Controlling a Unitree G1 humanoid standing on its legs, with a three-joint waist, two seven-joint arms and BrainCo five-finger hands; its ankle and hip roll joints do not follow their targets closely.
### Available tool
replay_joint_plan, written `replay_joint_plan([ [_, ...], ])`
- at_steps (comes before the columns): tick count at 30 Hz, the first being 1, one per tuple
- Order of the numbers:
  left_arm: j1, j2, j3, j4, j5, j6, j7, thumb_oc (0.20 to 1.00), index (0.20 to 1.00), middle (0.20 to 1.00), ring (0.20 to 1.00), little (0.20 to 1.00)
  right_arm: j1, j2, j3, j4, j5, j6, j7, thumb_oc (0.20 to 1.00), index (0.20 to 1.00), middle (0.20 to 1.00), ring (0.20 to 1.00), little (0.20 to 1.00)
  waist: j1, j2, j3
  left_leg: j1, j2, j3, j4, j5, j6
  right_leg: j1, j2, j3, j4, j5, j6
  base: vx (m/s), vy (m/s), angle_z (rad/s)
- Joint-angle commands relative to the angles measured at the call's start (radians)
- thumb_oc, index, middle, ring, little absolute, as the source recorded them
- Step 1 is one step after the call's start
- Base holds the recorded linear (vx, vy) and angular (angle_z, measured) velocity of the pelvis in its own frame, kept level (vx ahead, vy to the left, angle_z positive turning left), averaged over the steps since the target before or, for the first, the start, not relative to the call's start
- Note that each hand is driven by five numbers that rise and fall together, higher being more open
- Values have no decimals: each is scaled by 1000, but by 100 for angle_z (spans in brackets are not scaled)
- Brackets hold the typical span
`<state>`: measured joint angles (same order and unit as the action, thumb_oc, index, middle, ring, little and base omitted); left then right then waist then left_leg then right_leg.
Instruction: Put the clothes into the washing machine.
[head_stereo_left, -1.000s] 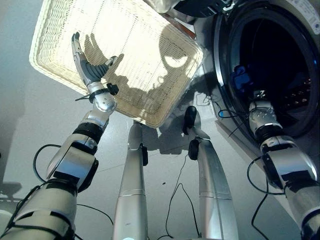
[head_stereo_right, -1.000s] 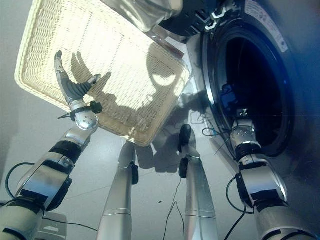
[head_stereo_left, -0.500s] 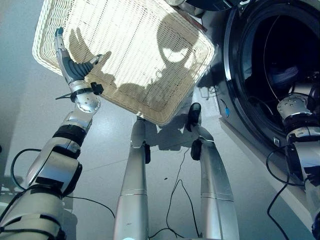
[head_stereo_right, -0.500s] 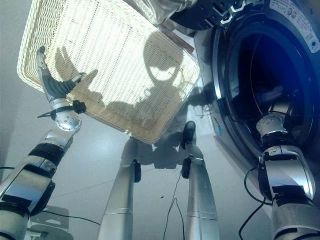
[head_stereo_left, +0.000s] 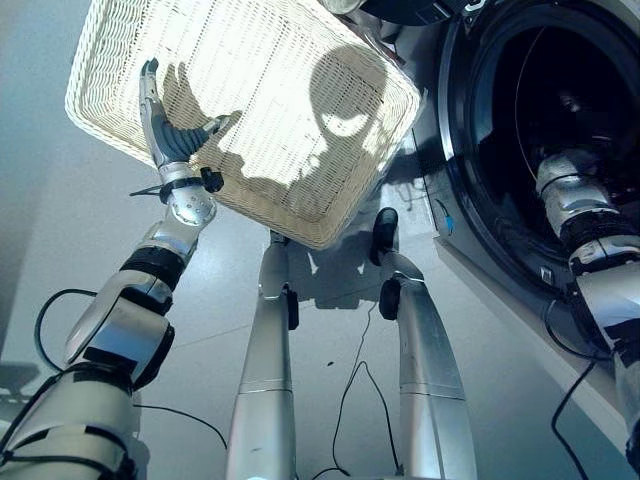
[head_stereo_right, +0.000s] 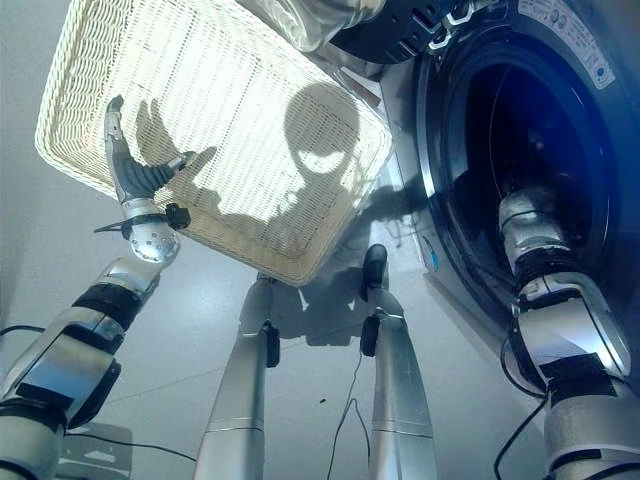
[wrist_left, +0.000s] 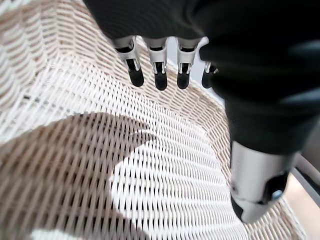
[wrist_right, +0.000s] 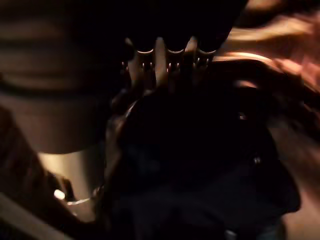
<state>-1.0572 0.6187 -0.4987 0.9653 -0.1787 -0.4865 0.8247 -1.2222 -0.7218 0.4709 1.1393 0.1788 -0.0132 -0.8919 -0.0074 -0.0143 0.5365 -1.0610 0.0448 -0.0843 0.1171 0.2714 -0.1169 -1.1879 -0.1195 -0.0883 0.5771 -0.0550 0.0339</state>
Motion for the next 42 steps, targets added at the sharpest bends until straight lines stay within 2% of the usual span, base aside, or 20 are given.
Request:
replay_joint_plan([
  [1, -80, -40, 29, 37, 1, -34, 34, 1000, 1000, 1000, 1000, 1000, -7, -56, 70, -27, -158, 46, -76, 1000, 1000, 1000, 1000, 1000, -1, 33, -16, 7, -60, 69, 170, -203, 37, 97, 63, -31, -226, 128, 88, 0, 0, 0],
  [4, -84, -44, 35, 36, 8, -30, 46, 1000, 1000, 1000, 1000, 1000, 22, -36, 98, -66, -246, 58, -82, 1000, 1000, 1000, 1000, 1000, -7, 33, -16, 6, -60, 75, 164, -205, 39, 94, 66, -30, -230, 123, 89, -25, 22, 4],
  [10, -60, -52, 53, 26, 18, -30, 47, 1000, 1000, 1000, 1000, 1000, 104, -14, 102, -143, -297, 13, -88, 1000, 1000, 1000, 1000, 1000, -18, 30, -16, 16, -62, 81, 165, -209, 38, 99, 71, -21, -228, 117, 87, -13, 17, 2],
  [14, -3, -66, 70, 10, 42, -25, 27, 1000, 1000, 1000, 1000, 1000, 206, 17, 90, -213, -344, -26, -55, 1000, 1000, 1000, 1000, 1000, -27, 27, -16, 46, -66, 84, 170, -218, 41, 118, 79, -9, -223, 115, 84, -15, 30, 0],
  [18, 84, -91, 89, 0, 56, -24, -6, 1000, 1000, 1000, 1000, 1000, 322, 46, 92, -292, -397, -52, -18, 1000, 1000, 1000, 1000, 1000, -34, 21, -16, 115, -70, 91, 158, -217, 46, 174, 82, -1, -232, 121, 85, -37, 59, -4],
  [24, 250, -138, 118, -3, 88, -30, -57, 1000, 1000, 1000, 1000, 1000, 483, 115, 95, -340, -478, -99, 52, 1000, 1000, 1000, 1000, 1000, -26, 16, -16, 298, -72, 96, 99, -209, 47, 343, 75, -2, -267, 122, 89, -55, 19, -6],
  [27, 334, -146, 130, 0, 117, -23, -105, 1000, 1000, 1000, 1000, 1000, 562, 155, 95, -336, -509, -135, 107, 1000, 1000, 1000, 1000, 1000, -16, 16, -16, 415, -67, 89, 61, -212, 49, 453, 61, -5, -298, 117, 93, -14, -19, 2],
  [29, 396, -154, 131, 0, 144, -15, -142, 1000, 1000, 1000, 1000, 1000, 611, 178, 105, -343, -542, -180, 180, 1000, 1000, 1000, 1000, 1000, -7, 16, -16, 494, -66, 83, 39, -216, 48, 531, 51, -10, -320, 114, 98, -14, -44, 4],
  [31, 444, -156, 122, -1, 161, -7, -172, 1000, 1000, 1000, 1000, 1000, 649, 189, 123, -370, -547, -193, 242, 1000, 1000, 1000, 1000, 1000, 0, 18, -16, 562, -65, 79, 18, -217, 46, 598, 42, -16, -337, 110, 101, -5, -38, 5],
  [36, 620, -180, 110, 0, 199, 3, -255, 1000, 1000, 1000, 1000, 1000, 809, 196, 104, -396, -491, -287, 381, 1000, 1000, 1000, 1000, 1000, 20, 23, -17, 757, -68, 61, -50, -216, 41, 806, 22, -22, -396, 99, 108, 20, -24, 4],
  [37, 689, -195, 105, 12, 211, -6, -273, 1000, 1000, 1000, 1000, 1000, 877, 207, 86, -386, -458, -306, 432, 1000, 1000, 1000, 1000, 1000, 24, 22, -59, 801, -63, 63, -83, -212, 39, 860, 13, -23, -429, 102, 113, 100, -16, 8],
  [39, 753, -205, 106, 21, 223, -8, -310, 1000, 1000, 1000, 1000, 1000, 953, 216, 61, -375, -433, -328, 465, 1000, 1000, 1000, 1000, 1000, 27, 19, -97, 848, -61, 63, -116, -210, 36, 916, 7, -24, -462, 101, 117, 152, -18, 13],
  [42, 865, -221, 118, 49, 243, 2, -398, 1000, 1000, 1000, 1000, 1000, 1075, 264, -29, -272, -243, -330, 626, 1000, 1000, 1000, 1000, 1000, 25, 11, -193, 951, -53, 64, -163, -207, 34, 1038, 1, -32, -514, 99, 122, 217, -40, 9],
])
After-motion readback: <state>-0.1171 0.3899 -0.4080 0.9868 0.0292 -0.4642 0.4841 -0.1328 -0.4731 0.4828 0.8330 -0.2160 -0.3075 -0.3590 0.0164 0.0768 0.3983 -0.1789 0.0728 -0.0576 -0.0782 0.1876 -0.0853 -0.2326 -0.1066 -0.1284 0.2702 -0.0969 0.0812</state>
